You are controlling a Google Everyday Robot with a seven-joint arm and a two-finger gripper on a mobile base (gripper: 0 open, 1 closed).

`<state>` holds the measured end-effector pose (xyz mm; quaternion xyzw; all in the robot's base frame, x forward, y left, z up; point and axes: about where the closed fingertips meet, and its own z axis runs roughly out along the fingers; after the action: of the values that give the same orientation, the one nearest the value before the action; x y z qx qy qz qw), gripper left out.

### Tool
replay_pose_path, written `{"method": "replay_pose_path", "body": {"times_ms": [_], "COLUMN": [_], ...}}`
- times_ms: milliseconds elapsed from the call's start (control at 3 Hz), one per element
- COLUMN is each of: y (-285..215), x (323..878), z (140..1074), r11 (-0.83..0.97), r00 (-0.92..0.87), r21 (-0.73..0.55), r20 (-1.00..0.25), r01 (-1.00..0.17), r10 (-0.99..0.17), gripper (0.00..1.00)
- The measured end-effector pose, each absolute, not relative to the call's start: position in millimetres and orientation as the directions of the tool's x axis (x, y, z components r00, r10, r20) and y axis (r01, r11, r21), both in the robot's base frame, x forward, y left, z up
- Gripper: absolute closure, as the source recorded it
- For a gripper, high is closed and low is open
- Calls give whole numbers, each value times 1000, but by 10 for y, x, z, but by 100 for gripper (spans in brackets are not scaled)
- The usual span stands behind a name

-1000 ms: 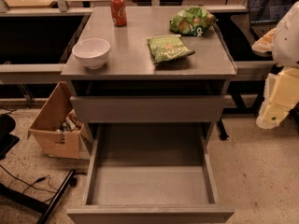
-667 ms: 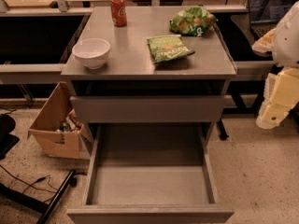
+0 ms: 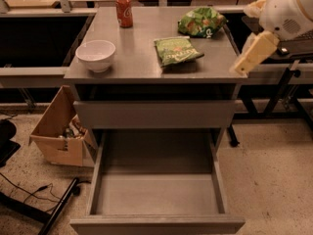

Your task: Place green jalapeno chip bag into middle drawer

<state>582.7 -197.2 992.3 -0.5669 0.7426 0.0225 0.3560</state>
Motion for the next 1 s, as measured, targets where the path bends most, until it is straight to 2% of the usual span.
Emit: {"method": "replay_pose_path", "body": {"times_ms": [333,667,1000], "y": [-1848,-1760,-1542], "x": [6389,6962,7567], "z": [9978,9742,9376], "r11": [456,584,712], "r00": [-116,-224,-384], "r21": [-327,-220,-70], "r20": [-695,-775,-803], "r01": [-828,-781,-699], "r10": [-710,-591,-456], "gripper": [0,0,0]}}
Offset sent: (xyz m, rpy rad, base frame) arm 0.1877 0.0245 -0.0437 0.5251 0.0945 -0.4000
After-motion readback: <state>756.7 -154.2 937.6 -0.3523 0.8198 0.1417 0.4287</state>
